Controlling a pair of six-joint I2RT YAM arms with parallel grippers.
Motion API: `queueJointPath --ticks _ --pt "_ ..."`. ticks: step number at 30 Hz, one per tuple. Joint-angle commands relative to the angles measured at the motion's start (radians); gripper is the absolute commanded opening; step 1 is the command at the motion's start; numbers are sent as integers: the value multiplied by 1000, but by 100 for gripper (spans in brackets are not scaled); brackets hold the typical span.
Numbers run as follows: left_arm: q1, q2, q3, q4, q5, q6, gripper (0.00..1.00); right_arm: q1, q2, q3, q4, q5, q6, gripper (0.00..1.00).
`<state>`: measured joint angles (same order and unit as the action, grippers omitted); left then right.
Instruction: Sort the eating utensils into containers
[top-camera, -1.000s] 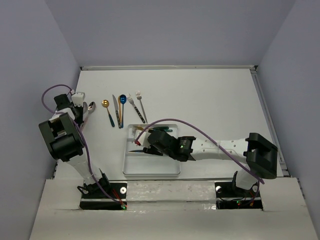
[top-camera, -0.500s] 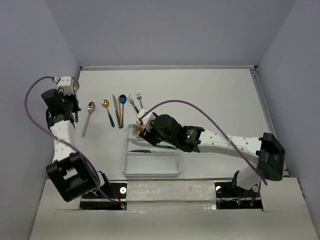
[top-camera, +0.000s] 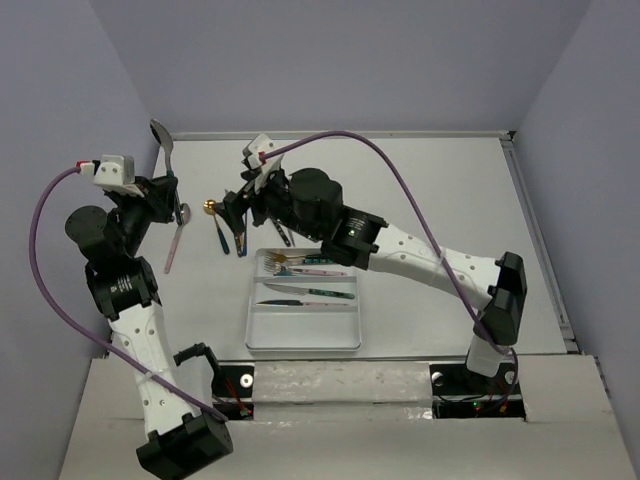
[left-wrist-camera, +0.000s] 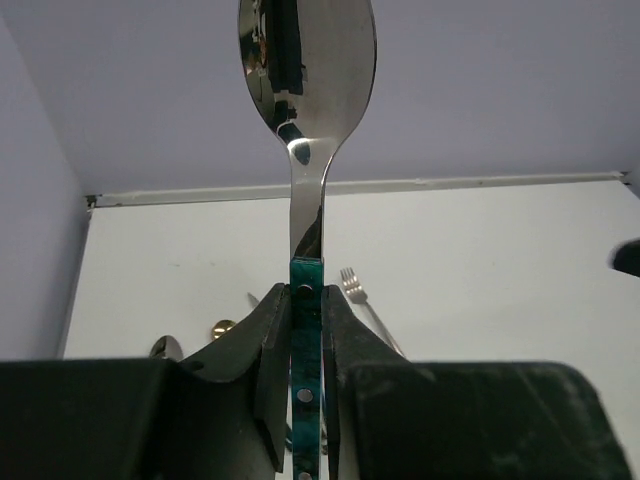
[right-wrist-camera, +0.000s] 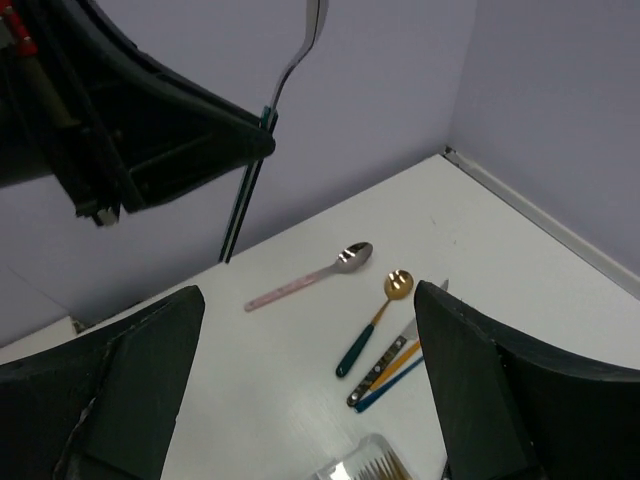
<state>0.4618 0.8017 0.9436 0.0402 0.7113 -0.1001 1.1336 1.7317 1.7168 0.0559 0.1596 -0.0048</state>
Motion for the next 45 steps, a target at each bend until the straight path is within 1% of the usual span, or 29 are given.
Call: queueJointPath --ticks 1,3,7,12,14,16,21,25,26,28,30,31,32,33,34,35,39,40,41,42,43,44,45 --pt "-2 -68 -20 85 137 -182 0 6 110 136 50 -58 31 87" --pt "-3 -91 -44 136 174 -232 0 6 132 170 53 -65 37 85" --pt "-2 -119 -65 182 163 -302 0 6 146 176 76 -124 42 77" --pt "-3 -137 -101 227 125 -340 0 6 184 181 79 -155 55 72" --pt "-2 -139 -111 239 120 -351 0 6 210 202 79 -227 68 70" --pt "-3 -139 -117 244 109 -346 0 6 224 216 81 -249 74 69" --pt "-3 -148 -121 244 96 -332 0 6 267 256 79 -264 91 66" --pt "-2 -150 -124 250 109 -343 0 6 295 293 75 -232 104 64" --pt "-2 -151 -129 250 112 -345 0 6 301 299 75 -230 106 61" --pt "-2 -153 -134 250 120 -354 0 6 316 320 76 -233 106 58" --pt "-2 -153 -140 250 137 -369 0 6 327 336 75 -236 106 48" --pt "-2 -156 -141 250 139 -372 0 6 334 343 73 -229 106 36" --pt "-2 -157 -143 248 140 -372 0 6 335 345 73 -229 106 36" --pt "-2 -160 -143 239 139 -366 0 6 336 345 74 -204 108 19" --pt "-2 -160 -141 233 136 -359 0 6 335 343 75 -192 109 12" --pt "-2 -162 -141 225 134 -351 0 6 333 342 75 -174 109 1" --pt "-2 -165 -147 199 128 -307 0 6 312 313 67 -183 86 0" --pt "-3 -164 -146 190 129 -290 10 6 302 300 59 -184 80 0" --pt "-3 -160 -141 178 135 -265 39 6 275 284 49 -187 69 0" --pt "-2 -159 -128 137 135 -239 53 6 255 249 36 -196 65 0" --pt "-2 -157 -121 112 134 -181 65 -15 235 225 9 -210 65 0" --pt "-2 -157 -106 65 116 -155 87 -15 191 202 -13 -247 63 0" --pt "-2 -157 -98 37 102 -127 95 -32 168 160 -65 -268 59 0"
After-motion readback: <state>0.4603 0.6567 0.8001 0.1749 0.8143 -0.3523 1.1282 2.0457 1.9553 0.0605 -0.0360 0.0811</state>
